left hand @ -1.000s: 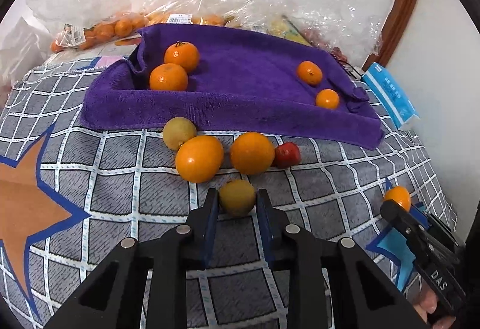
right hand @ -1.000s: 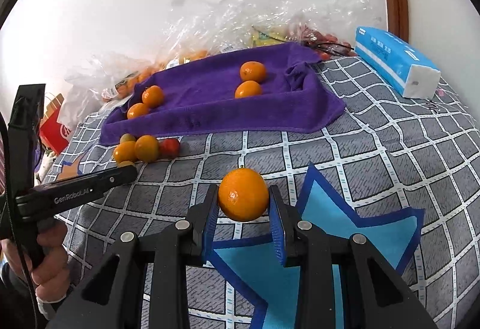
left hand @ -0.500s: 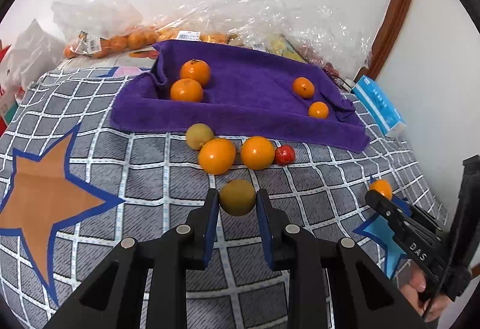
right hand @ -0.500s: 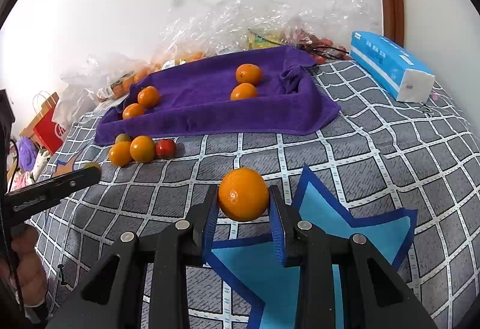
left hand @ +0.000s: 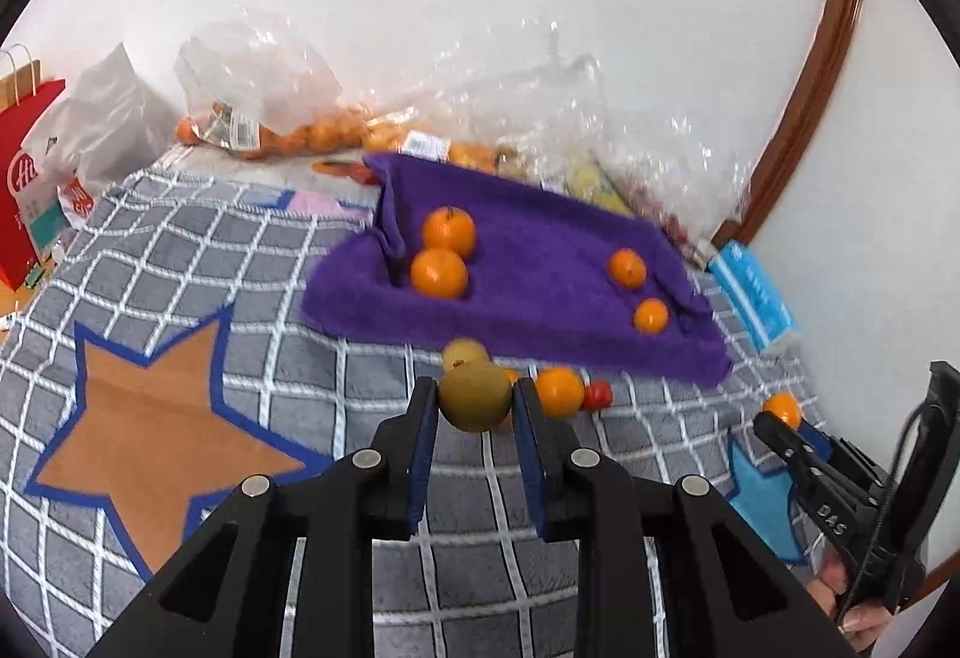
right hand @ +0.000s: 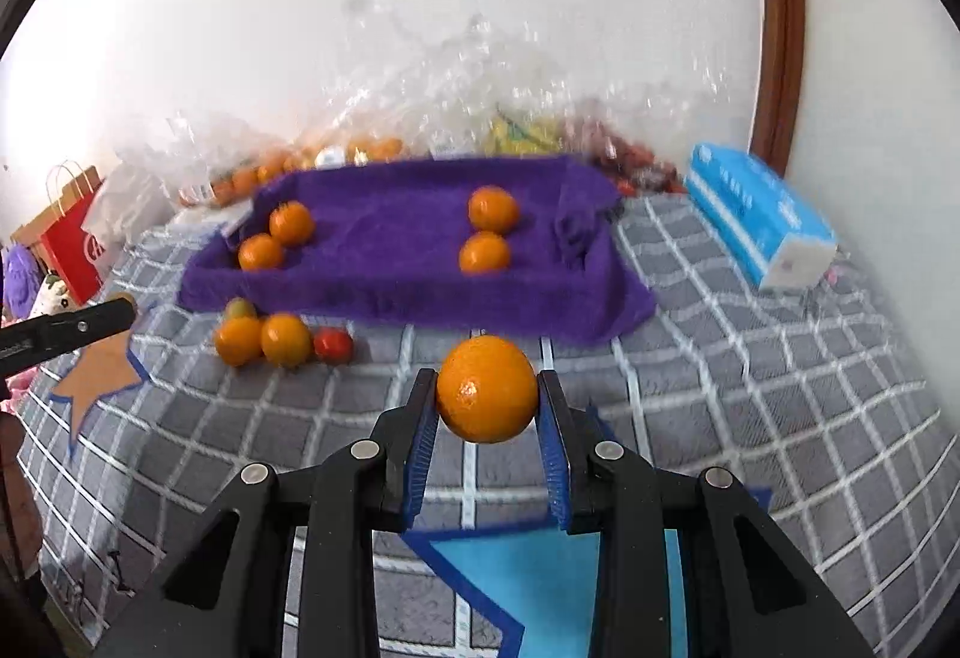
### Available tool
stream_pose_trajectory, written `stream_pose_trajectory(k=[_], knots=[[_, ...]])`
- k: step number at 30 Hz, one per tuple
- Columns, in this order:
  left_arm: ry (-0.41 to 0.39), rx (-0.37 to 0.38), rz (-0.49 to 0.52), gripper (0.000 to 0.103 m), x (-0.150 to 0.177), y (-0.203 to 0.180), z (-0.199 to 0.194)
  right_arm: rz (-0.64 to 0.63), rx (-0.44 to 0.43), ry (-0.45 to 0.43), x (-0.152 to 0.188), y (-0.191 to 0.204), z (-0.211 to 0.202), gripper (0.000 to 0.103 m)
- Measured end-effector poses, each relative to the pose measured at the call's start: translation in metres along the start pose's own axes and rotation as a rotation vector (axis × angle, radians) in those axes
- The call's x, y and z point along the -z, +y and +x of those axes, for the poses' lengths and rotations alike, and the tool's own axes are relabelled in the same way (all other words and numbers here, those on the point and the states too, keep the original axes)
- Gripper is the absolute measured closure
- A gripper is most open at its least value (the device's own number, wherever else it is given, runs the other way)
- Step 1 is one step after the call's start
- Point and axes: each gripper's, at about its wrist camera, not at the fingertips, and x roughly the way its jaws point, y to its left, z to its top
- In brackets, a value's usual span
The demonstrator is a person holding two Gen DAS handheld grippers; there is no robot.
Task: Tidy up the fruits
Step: 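Carry the right gripper's tangerine onto the towel while the left gripper carries the citrus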
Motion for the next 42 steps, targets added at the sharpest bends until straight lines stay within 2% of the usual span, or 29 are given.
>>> stream_pose_trajectory(k=[8, 14, 24, 31, 39, 42], knots=[[-0.048, -0.005, -0.008, 0.079, -0.028, 0.004, -0.002, -0.018, -0.03, -0.09, -0.045, 0.011, -0.018, 0.071], [-0.056, -0.001, -0.019, 0.079, -0.04, 0.0, 0.005, -0.037, -0.049, -0.076, -0.056, 0.018, -0.009, 0.071], [-0.052, 0.029, -0.035, 0.079, -0.056, -0.012, 0.025, -0.02, -0.049, -0.023, -0.067, 0.006, 0.027, 0.071], [-0.047, 0.013, -0.001, 0.079, -0.07, -0.019, 0.042, 0.008, -0.039, -0.02, -0.071, -0.001, 0.045, 0.071], [-0.068, -0.023, 0.005, 0.079, -0.092, -0.021, 0.065, -0.014, -0.027, -0.029, -0.102, -0.013, 0.063, 0.071], [-0.061, -0.013, -0.008, 0.079, -0.091, -0.017, 0.081, -0.001, -0.053, -0.02, -0.104, -0.018, 0.079, 0.071]])
